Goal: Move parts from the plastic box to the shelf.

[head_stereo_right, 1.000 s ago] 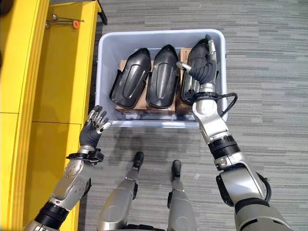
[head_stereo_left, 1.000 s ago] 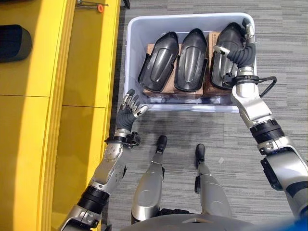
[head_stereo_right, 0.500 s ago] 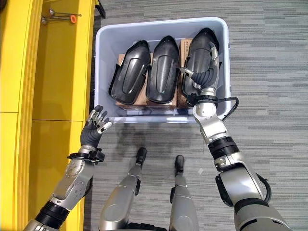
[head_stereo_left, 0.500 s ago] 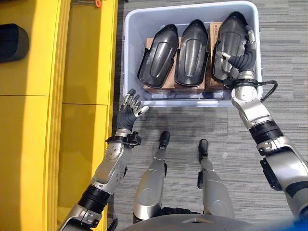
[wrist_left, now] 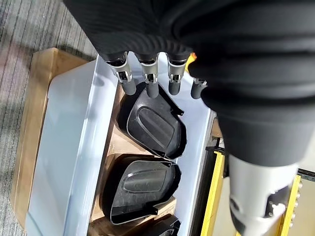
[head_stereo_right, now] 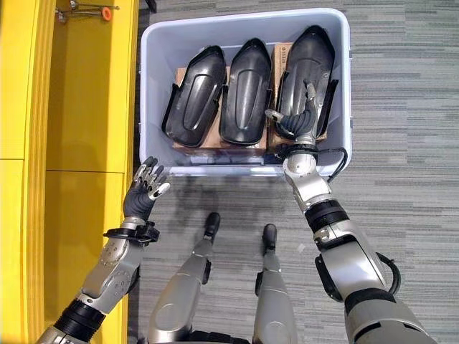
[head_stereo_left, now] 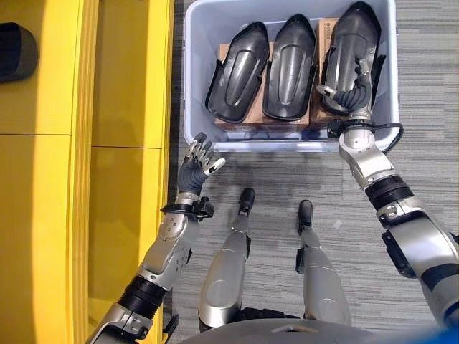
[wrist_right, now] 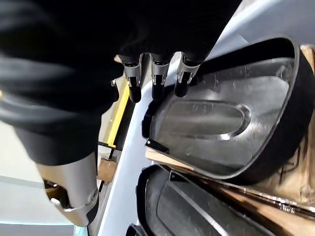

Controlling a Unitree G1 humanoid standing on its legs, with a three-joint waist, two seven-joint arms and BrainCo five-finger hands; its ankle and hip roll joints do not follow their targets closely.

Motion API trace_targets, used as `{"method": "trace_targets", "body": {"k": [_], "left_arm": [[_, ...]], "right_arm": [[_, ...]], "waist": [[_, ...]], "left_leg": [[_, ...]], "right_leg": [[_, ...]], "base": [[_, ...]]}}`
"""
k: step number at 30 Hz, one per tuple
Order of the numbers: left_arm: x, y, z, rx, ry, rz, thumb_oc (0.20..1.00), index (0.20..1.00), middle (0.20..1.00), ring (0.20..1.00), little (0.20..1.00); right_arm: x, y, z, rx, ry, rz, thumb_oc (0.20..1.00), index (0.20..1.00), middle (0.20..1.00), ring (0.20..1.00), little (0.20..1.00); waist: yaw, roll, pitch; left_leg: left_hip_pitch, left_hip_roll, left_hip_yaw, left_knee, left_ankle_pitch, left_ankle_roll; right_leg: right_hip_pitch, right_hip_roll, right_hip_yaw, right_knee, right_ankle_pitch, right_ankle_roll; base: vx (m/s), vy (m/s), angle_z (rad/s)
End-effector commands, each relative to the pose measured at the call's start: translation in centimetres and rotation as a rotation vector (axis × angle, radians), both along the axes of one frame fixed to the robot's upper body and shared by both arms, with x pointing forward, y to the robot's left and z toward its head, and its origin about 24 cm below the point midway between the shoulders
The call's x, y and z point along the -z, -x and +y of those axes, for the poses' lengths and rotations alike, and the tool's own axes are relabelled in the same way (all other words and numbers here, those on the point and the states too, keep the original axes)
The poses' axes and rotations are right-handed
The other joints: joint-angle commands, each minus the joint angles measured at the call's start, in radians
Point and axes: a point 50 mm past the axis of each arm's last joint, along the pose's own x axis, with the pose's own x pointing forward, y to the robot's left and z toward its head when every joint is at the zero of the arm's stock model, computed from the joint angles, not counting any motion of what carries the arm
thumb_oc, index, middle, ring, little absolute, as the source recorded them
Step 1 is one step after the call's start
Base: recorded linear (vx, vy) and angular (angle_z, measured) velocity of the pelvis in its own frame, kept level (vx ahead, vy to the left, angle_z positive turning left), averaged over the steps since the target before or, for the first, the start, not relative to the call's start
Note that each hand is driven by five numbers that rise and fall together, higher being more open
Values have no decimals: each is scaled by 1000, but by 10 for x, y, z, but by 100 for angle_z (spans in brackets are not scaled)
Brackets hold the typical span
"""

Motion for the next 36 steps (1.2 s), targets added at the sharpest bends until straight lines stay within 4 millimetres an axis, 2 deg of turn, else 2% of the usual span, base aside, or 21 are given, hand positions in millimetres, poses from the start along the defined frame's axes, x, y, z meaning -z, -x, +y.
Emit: {"method": "trace_targets", "body": {"k": [1,6,13,17,18,20,22,26,29,32,35,36], "left_arm": [[-24,9,2,17,41,-121,1000,1000,1000,1000,1000],[-26,9,-1,39,43,-126,1000,1000,1000,1000,1000],[-29,7,0,38,45,-135,1000,1000,1000,1000,1000],[-28,7,0,39,45,-135,1000,1000,1000,1000,1000],[-28,6,-1,43,51,-129,1000,1000,1000,1000,1000],[-28,6,-1,46,52,-130,1000,1000,1000,1000,1000],[-30,5,-2,56,46,-139,1000,1000,1000,1000,1000],[-30,3,-2,67,39,-138,1000,1000,1000,1000,1000],[-32,3,0,73,23,-143,1000,1000,1000,1000,1000],[-31,2,4,63,11,-137,1000,1000,1000,1000,1000],[-31,3,6,46,16,-137,1000,1000,1000,1000,1000],[-30,4,7,36,16,-132,1000,1000,1000,1000,1000]], "right_arm": [[-35,-4,15,-81,50,-106,1000,1000,1000,1000,1000],[-32,-11,18,-95,113,-49,1000,1000,1000,1000,1000],[-12,-22,-5,-26,37,101,1000,1000,1000,1000,1000],[-11,-22,-5,-28,27,107,1000,1000,1000,1000,1000],[-1,-22,0,-72,-15,148,1000,1000,1000,1000,1000],[0,-22,4,-93,-21,156,1000,1000,1000,1000,1000],[0,-21,8,-125,35,156,1000,1000,1000,1000,1000],[-3,-12,15,-209,64,110,1000,1000,1000,1000,1000],[2,-5,25,-290,163,124,1000,1000,1000,1000,1000],[8,7,21,-317,248,105,1000,1000,1000,1000,1000],[-2,20,14,-298,203,8,1000,1000,1000,1000,1000],[-12,31,12,-294,228,-60,1000,1000,1000,1000,1000]], "waist": [[13,-28,-38],[20,-28,-28],[34,-21,-13],[35,-21,-12],[37,-25,-3],[39,-25,0],[31,-24,2],[14,-22,-9],[7,-26,-12],[-8,-26,-13],[-19,-33,-18],[-29,-36,-19]], "left_leg": [[-57,-11,-8,25,21,14],[-72,-15,-9,32,24,11],[-85,-22,-19,37,28,11],[-87,-22,-19,38,29,11],[-91,-23,-22,38,32,10],[-91,-23,-22,36,34,11],[-100,-24,-16,42,36,1],[-131,-15,20,69,38,-26],[-137,-5,34,82,37,-38],[-139,16,65,97,36,-52],[-134,23,72,100,32,-54],[-132,26,75,101,30,-55]], "right_leg": [[-68,-64,31,115,-29,46],[-76,-61,29,120,-29,44],[-87,-61,20,129,-30,44],[-88,-61,20,131,-30,44],[-94,-60,14,138,-32,44],[-97,-59,15,138,-30,42],[-100,-59,9,140,-31,42],[-99,-67,-24,134,-30,45],[-99,-71,-37,135,-30,45],[-88,-77,-58,134,-33,49],[-83,-78,-63,131,-33,52],[-81,-78,-64,132,-34,52]], "base": [[0,0,0],[-14,-3,1],[-18,3,3],[-18,5,1],[-56,5,-4],[-59,-1,5],[-43,-17,12],[-36,-70,15],[-22,-60,16],[-27,-63,16],[-5,-26,12],[0,0,0]]}}
